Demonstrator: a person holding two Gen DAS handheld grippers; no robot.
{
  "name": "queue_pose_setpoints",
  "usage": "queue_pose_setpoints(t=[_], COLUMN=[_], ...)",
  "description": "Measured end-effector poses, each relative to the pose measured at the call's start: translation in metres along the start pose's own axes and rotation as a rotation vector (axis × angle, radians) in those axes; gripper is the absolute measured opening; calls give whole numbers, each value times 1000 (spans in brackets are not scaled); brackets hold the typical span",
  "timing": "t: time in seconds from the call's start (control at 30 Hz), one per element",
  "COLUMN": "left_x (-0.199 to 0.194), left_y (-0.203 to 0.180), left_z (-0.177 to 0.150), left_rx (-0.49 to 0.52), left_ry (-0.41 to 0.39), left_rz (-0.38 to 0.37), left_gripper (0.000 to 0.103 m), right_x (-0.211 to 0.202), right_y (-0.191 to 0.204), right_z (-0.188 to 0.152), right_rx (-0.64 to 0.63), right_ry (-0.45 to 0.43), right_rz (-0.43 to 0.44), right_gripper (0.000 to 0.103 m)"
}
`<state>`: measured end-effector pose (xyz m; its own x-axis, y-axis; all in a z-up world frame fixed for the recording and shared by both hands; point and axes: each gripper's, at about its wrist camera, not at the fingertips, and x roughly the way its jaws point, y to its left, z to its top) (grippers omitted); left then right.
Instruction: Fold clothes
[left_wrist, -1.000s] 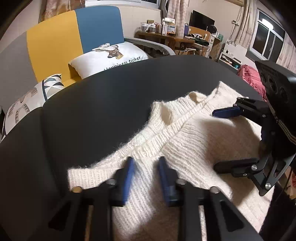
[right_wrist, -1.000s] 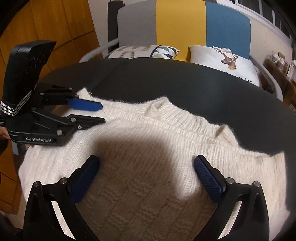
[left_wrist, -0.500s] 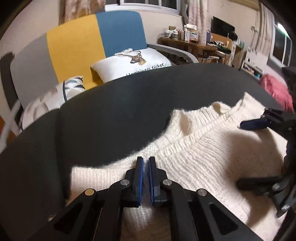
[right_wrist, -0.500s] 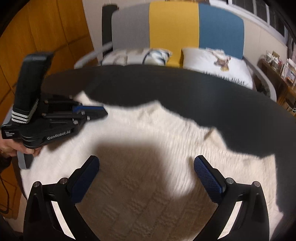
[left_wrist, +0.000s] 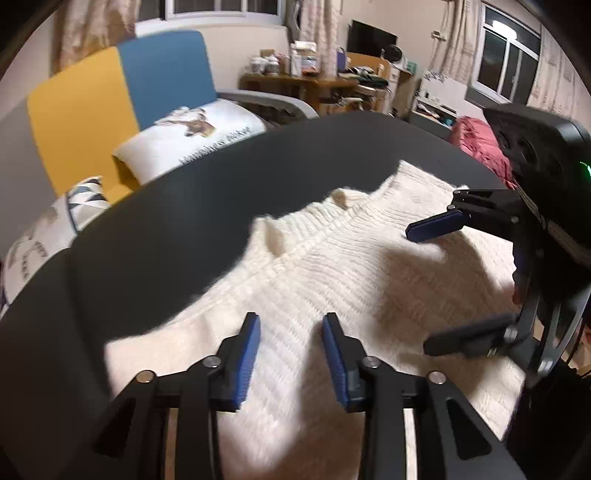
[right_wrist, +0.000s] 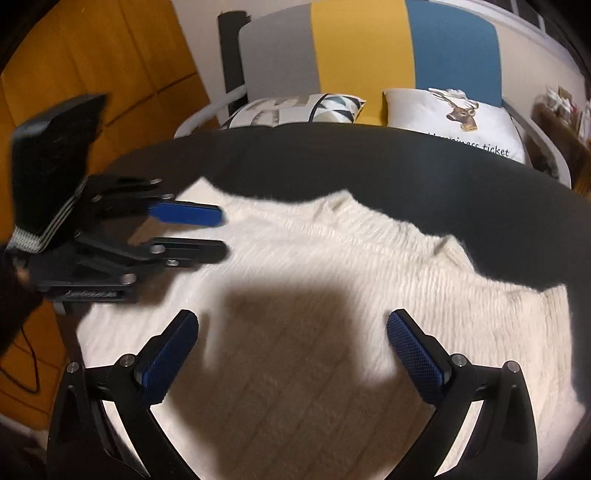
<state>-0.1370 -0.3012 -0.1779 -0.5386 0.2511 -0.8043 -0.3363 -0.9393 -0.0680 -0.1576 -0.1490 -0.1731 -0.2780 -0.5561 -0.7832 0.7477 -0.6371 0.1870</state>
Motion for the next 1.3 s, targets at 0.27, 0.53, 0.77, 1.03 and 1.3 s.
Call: queue_pose_setpoints(t=[0.27, 0.53, 0.77, 1.03, 1.3], left_x=[19, 31, 24, 4, -31], left_y=[6, -2, 7, 20, -2], left_z=[7, 11, 15, -30, -55], left_rx=[-79, -165, -228, -280, -304], left_ry=[-10, -81, -93, -48, -113], left_rz=[-43, 124, 163, 100, 6], left_gripper=[14, 6, 24, 25, 28], right_x=[6, -6, 10, 1, -31], right_y=[-3, -3, -14, -24, -17], right_z=[-14, -9, -21, -35, -62], right_rx=[-56, -73, -39, -117, -173], right_ry=[7, -36, -13, 2, 87], right_rz=[-69, -148, -136, -64, -25], right_gripper=[103, 103, 103, 103, 103])
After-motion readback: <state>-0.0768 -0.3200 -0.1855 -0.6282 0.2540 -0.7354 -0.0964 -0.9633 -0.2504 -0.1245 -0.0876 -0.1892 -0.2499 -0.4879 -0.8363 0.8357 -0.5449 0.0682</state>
